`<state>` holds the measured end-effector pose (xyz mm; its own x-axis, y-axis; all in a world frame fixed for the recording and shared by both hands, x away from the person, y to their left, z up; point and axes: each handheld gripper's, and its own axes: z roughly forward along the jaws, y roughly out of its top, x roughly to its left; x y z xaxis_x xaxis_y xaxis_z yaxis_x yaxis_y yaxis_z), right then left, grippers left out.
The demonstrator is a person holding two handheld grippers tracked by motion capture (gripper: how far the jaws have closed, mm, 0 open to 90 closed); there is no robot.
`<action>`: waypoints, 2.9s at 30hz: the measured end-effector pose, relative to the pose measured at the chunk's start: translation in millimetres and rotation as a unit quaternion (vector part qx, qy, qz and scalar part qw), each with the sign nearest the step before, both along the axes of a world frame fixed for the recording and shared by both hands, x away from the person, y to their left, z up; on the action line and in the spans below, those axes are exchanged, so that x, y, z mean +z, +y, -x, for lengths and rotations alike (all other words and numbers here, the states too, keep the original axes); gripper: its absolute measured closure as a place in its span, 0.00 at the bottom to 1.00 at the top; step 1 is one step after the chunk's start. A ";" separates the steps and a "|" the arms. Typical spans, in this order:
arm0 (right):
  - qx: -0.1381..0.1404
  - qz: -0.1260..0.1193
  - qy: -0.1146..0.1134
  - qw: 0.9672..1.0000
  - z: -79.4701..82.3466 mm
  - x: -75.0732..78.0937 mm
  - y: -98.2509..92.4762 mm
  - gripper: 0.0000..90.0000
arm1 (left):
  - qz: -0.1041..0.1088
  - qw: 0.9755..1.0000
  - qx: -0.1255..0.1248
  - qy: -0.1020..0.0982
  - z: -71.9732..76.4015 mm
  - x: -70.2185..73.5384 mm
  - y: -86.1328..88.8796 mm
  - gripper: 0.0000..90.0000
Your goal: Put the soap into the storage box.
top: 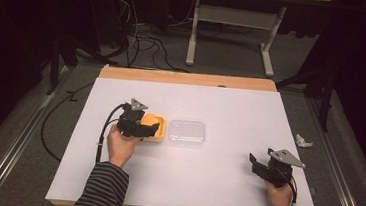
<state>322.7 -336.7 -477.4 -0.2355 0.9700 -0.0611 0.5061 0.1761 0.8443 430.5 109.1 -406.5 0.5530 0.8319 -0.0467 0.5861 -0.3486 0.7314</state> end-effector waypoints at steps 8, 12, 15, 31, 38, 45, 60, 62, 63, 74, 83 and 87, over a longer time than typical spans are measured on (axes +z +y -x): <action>0.001 0.001 0.000 1.000 -0.1 0.0 -0.2 0.31 | -0.009 1.000 0.013 -0.002 -5.6 -6.8 -0.6 0.30; 0.000 0.000 0.000 1.000 -0.1 0.0 0.0 0.31 | -0.008 1.000 0.015 0.004 -9.7 -10.3 -0.7 0.30; 0.000 0.000 -0.001 1.000 0.0 0.1 -0.2 0.31 | -0.012 1.000 0.018 0.009 -12.1 -13.0 -1.0 0.30; 0.004 0.004 -0.001 1.000 -0.2 0.0 -0.1 0.31 | -0.030 0.999 0.021 0.021 -18.0 -23.7 -7.3 0.30; 0.003 0.005 -0.002 1.000 -0.2 0.0 0.0 0.31 | -0.032 0.999 0.027 0.032 -23.2 -29.0 -5.3 0.30; 0.003 0.005 -0.001 1.000 -0.2 0.0 0.0 0.31 | -0.042 0.998 0.033 0.035 -25.7 -33.2 -4.2 0.30; 0.004 0.003 -0.001 1.000 -0.3 -0.1 0.2 0.31 | -0.052 0.997 0.035 0.034 -26.5 -36.9 -3.5 0.30; 0.003 0.003 0.000 1.000 -0.2 -0.1 0.4 0.31 | -0.059 0.997 0.036 0.035 -26.4 -38.2 -3.8 0.30; 0.004 0.004 -0.001 1.000 -0.3 -0.1 0.1 0.31 | -0.063 0.997 0.035 0.036 -26.7 -38.8 -3.6 0.30; 0.003 0.002 0.000 1.000 -0.3 -0.1 0.5 0.31 | -0.037 0.998 0.041 0.029 -24.0 -38.3 4.5 0.29; 0.005 0.006 0.000 1.000 -0.5 -0.3 0.8 0.31 | -0.016 0.999 0.041 0.003 -14.2 -27.6 11.1 0.27; 0.004 0.006 -0.001 1.000 -0.4 -0.2 0.7 0.31 | 0.000 0.999 0.044 -0.009 -6.9 -21.9 15.6 0.27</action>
